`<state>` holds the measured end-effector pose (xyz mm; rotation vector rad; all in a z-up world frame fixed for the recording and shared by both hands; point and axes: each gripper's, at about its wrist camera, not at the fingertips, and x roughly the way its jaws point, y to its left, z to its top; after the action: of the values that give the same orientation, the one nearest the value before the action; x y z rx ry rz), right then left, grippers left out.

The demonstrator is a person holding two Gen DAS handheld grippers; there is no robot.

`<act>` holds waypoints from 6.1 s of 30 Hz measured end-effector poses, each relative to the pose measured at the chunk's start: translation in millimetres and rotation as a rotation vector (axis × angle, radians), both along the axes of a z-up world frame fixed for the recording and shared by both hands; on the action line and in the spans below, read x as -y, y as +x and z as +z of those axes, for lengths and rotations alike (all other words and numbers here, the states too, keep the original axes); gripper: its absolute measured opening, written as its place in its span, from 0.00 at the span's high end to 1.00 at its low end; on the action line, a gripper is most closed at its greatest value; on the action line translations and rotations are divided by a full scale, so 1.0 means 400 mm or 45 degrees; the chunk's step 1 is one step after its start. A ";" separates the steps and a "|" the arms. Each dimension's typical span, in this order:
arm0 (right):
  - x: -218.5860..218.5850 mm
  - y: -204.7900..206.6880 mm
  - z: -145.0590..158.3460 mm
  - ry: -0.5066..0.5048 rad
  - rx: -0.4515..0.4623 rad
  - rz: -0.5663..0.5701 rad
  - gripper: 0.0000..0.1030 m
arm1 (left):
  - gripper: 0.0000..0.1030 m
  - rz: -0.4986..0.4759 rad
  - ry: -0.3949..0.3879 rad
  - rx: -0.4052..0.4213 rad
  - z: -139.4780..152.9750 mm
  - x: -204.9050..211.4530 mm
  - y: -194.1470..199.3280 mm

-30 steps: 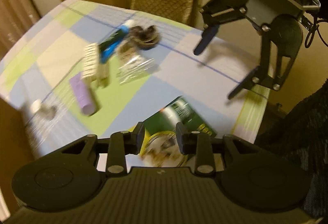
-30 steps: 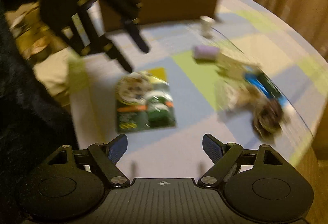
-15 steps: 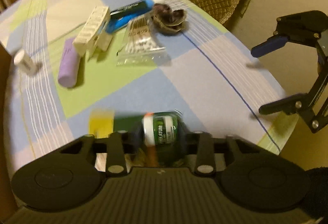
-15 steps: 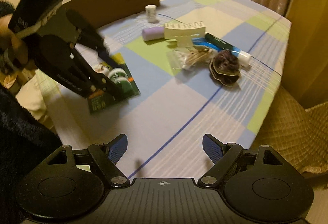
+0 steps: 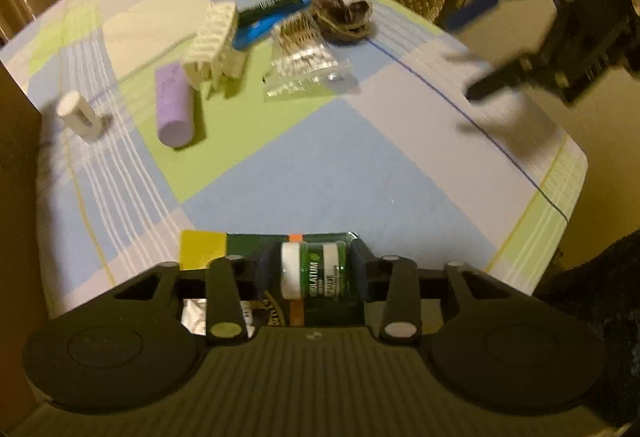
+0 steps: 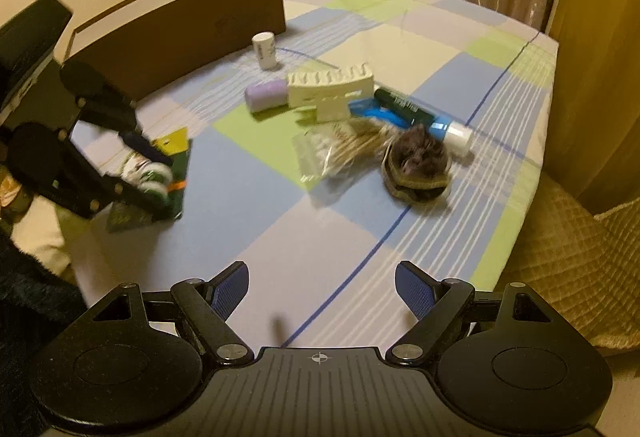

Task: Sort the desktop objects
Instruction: 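Grasp the brown scrunchie with the right tool while the left tool holds the ointment pack, then lower the ointment pack and scrunchie into the box and open both tools, then withdraw both tools from the box toward the remaining items on the table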

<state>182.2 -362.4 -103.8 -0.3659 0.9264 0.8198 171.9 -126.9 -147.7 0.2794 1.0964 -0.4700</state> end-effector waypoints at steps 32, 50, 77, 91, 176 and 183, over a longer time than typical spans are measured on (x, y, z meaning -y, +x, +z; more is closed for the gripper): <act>-0.083 0.215 0.047 -0.106 -0.053 -0.085 0.82 | 0.72 -0.023 0.047 0.200 0.220 -0.110 -0.036; -0.519 0.165 0.382 0.207 -0.033 0.311 0.82 | 0.72 0.133 0.224 0.362 0.425 -0.490 -0.098; -1.075 0.266 0.145 -0.223 -0.090 0.751 0.82 | 0.72 -0.456 0.185 0.214 0.215 -0.707 0.064; -1.148 0.303 -0.001 -0.489 -0.150 0.860 0.82 | 0.72 -0.562 0.193 0.116 0.080 -0.725 0.144; -0.867 0.073 0.239 -0.039 0.201 0.712 0.16 | 0.18 0.319 0.463 0.256 0.399 -0.586 -0.134; -0.804 0.036 0.261 0.051 0.192 0.722 0.16 | 0.18 0.409 0.472 0.256 0.418 -0.552 -0.181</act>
<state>196.5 -40.8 0.5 -0.6619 0.6666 1.3058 99.7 94.0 19.6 0.4560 1.0035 0.0511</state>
